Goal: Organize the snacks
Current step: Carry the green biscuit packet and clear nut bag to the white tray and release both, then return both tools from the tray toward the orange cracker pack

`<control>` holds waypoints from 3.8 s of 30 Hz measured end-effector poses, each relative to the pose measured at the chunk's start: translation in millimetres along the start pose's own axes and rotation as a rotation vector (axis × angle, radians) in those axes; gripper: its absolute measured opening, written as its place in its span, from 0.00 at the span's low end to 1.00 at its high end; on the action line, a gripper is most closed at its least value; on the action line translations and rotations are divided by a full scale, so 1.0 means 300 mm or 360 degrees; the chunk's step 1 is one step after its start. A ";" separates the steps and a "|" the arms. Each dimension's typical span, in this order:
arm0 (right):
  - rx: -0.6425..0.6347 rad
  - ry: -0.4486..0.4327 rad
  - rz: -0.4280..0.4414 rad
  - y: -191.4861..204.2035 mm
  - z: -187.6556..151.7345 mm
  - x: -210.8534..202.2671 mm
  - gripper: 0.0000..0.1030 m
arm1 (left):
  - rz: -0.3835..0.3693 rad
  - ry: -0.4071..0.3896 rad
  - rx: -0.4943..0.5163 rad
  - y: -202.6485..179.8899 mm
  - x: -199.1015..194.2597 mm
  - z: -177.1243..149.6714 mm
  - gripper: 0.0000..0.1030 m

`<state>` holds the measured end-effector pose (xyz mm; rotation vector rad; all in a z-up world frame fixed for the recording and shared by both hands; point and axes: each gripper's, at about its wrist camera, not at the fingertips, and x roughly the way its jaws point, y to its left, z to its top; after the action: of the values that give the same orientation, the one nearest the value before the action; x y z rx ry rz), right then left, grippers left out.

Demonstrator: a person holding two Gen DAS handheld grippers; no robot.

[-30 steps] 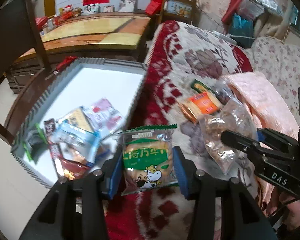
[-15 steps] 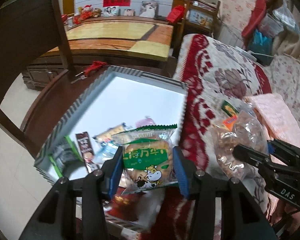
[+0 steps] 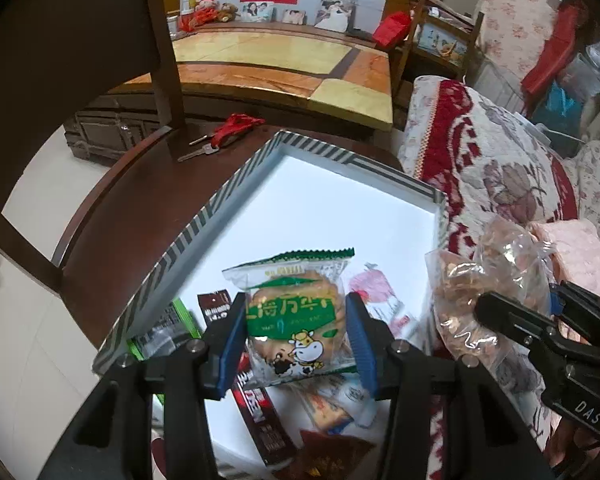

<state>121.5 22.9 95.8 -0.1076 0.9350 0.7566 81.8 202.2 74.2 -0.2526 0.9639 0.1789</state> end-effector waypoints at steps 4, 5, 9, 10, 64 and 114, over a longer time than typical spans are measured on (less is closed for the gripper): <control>-0.0012 0.0023 0.0004 0.008 0.027 0.054 0.35 | 0.0009 0.0019 -0.0033 0.023 0.035 0.020 0.49; -0.0005 0.0032 0.0005 0.005 0.035 0.074 0.35 | 0.0012 0.0025 -0.0038 0.028 0.045 0.024 0.49; 0.0066 0.0071 0.0042 -0.022 0.054 0.139 0.35 | 0.0019 0.0041 -0.0055 0.040 0.077 0.035 0.49; 0.0079 0.0077 0.0051 -0.025 0.057 0.152 0.35 | 0.0019 0.0044 -0.0057 0.041 0.084 0.038 0.49; 0.0128 -0.0084 -0.0053 -0.069 -0.059 -0.036 0.58 | 0.0111 -0.0248 0.0039 -0.091 -0.093 -0.019 0.87; 0.0323 -0.0140 -0.0633 -0.376 -0.485 -0.448 0.70 | -0.0281 0.0102 0.0357 -0.635 -0.088 -0.234 0.95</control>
<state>44.0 -191.2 83.6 -0.0778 0.8666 0.2947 61.7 -1.3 83.0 -0.1363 1.0105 -0.0993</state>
